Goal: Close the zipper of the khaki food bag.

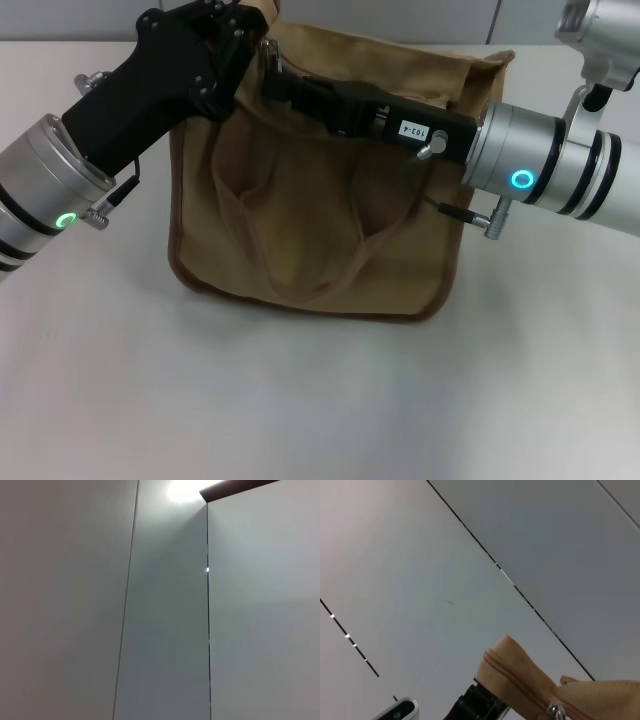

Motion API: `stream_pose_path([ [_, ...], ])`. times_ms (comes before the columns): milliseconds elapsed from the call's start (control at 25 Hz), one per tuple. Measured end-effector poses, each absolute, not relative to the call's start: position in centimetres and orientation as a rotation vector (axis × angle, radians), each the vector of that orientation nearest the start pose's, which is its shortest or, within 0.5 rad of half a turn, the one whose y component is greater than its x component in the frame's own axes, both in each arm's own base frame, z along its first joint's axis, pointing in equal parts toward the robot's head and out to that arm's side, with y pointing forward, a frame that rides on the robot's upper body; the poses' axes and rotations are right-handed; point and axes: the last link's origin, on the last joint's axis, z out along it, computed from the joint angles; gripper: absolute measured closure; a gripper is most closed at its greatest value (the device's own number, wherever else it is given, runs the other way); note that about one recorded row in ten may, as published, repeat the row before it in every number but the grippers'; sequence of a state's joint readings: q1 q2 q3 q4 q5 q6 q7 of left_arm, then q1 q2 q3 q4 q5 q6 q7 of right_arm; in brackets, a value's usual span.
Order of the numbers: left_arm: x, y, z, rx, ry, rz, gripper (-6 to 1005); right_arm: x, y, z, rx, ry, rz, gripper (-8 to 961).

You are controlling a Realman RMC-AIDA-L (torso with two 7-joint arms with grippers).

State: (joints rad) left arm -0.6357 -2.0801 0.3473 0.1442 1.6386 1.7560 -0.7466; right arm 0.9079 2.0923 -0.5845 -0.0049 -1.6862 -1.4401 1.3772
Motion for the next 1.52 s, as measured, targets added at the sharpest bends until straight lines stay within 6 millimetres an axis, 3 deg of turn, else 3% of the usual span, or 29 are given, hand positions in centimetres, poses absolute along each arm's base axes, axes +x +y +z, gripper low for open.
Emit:
stream_pose_path([
  [240, -21.8, 32.9, 0.0, -2.133, -0.212, -1.440, 961, 14.9, 36.3, -7.9, -2.597, 1.055, 1.363, 954],
  [920, -25.5, 32.6, 2.4, -1.938, -0.309, -1.355, 960, 19.6, 34.9, -6.5, -2.454, 1.141, 1.355, 955],
  [1200, -26.2, 32.7, 2.8, -1.910, -0.333, -1.321, 960, 22.7, 33.2, -4.7, -2.370, 1.174, 1.380, 955],
  [1280, -26.4, 32.6, 2.8, -1.908, -0.338, -1.316, 960, 24.5, 32.4, -3.5, -2.299, 1.190, 1.402, 955],
  [1520, -26.5, 32.6, 2.8, -1.909, -0.343, -1.311, 959, 26.6, 31.2, -2.1, -2.213, 1.209, 1.412, 955],
])
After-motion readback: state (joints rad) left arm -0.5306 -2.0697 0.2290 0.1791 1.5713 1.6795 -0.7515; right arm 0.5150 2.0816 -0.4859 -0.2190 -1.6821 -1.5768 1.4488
